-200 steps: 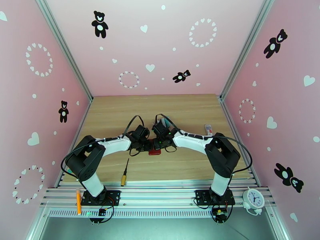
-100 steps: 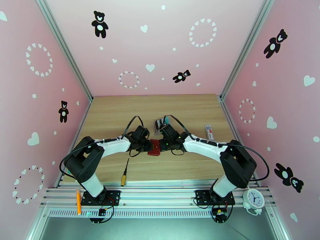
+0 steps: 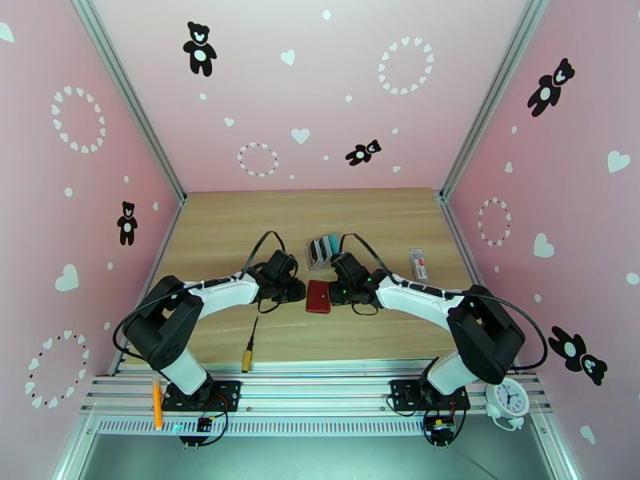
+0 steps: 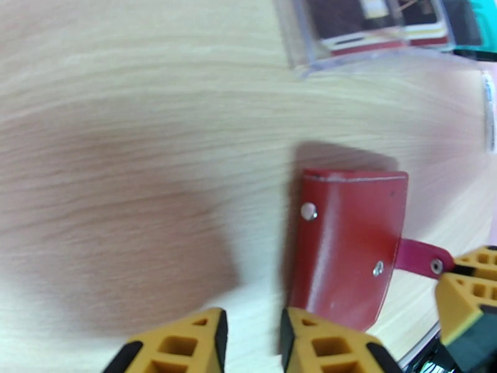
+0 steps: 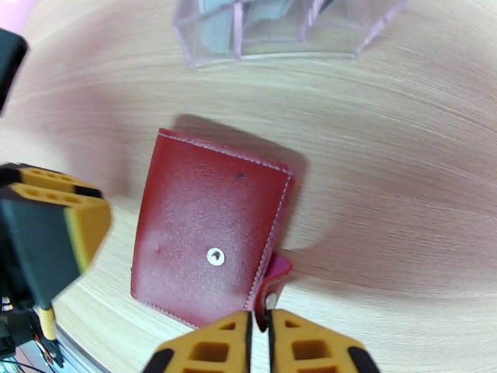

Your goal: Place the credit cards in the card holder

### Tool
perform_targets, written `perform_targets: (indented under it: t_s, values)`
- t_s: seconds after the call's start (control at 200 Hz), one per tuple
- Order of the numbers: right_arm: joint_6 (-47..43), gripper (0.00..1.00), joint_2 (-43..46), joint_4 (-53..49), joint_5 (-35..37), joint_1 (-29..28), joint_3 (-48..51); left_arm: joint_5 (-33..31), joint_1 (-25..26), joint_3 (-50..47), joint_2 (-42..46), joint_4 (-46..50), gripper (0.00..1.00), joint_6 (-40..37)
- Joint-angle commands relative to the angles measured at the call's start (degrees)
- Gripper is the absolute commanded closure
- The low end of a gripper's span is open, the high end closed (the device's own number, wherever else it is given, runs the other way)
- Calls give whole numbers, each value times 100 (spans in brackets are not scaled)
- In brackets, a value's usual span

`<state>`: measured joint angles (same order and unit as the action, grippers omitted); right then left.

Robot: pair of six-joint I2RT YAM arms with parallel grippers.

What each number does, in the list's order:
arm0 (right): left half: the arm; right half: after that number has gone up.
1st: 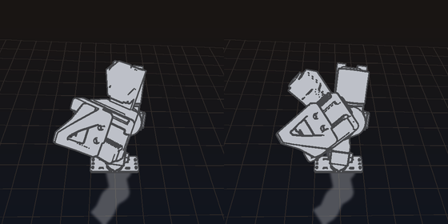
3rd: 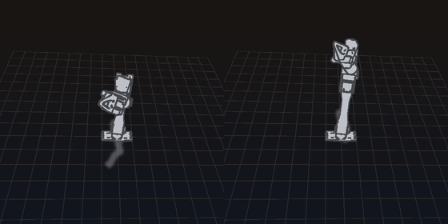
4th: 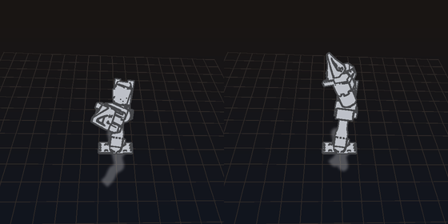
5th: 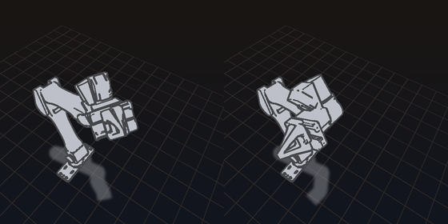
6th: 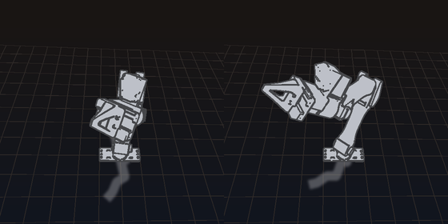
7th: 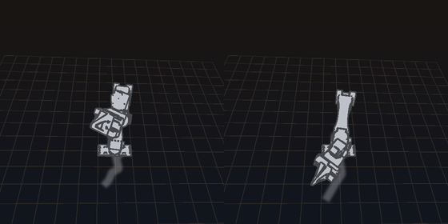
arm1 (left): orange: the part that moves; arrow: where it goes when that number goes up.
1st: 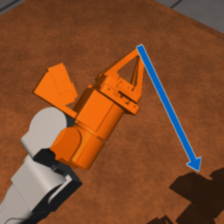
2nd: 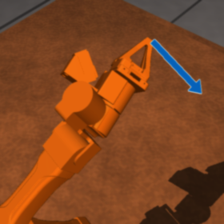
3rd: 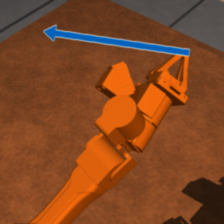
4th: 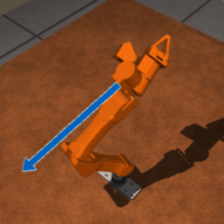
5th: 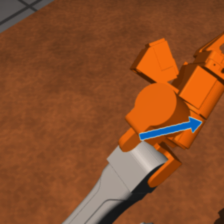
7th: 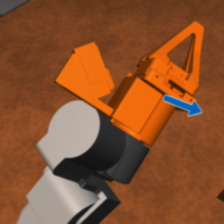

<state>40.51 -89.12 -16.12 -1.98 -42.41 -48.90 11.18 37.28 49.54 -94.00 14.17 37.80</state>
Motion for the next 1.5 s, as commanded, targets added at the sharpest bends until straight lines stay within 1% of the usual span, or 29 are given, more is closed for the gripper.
perform_targets:
  t_s: [0.0, 0.095, 0.225, 0.476, 0.591, 0.916, 1.256, 1.497]
  values:
    - [9, 80, -21, 127, 181, 5, 89, 24, 36, -45, 311, 10, 68, 68]
    - [-14, 74, -27, 93, 289, 14, 116, 56, 40, -19, 363, 37, 68, 66]
    - [-69, 71, -2, -22, 421, 22, 104, 194, 40, -57, 399, -84, 68, 102]
    - [-136, 71, 162, -145, 471, 254, 225, 330, 42, -94, 403, -280, 68, 112]
    - [-155, 70, 163, -164, 497, 285, 275, 489, 62, -77, 334, -429, 69, 113]
    - [-133, 70, -115, 35, 460, 286, 395, 618, 479, 222, 142, -705, 70, 51]
    - [-157, 71, -275, 234, 356, 425, 539, 792, 491, 223, -252, -1022, 70, 140]
    - [-223, 70, -333, 234, 343, 493, 531, 757, 491, 240, -604, -1124, 70, 157]
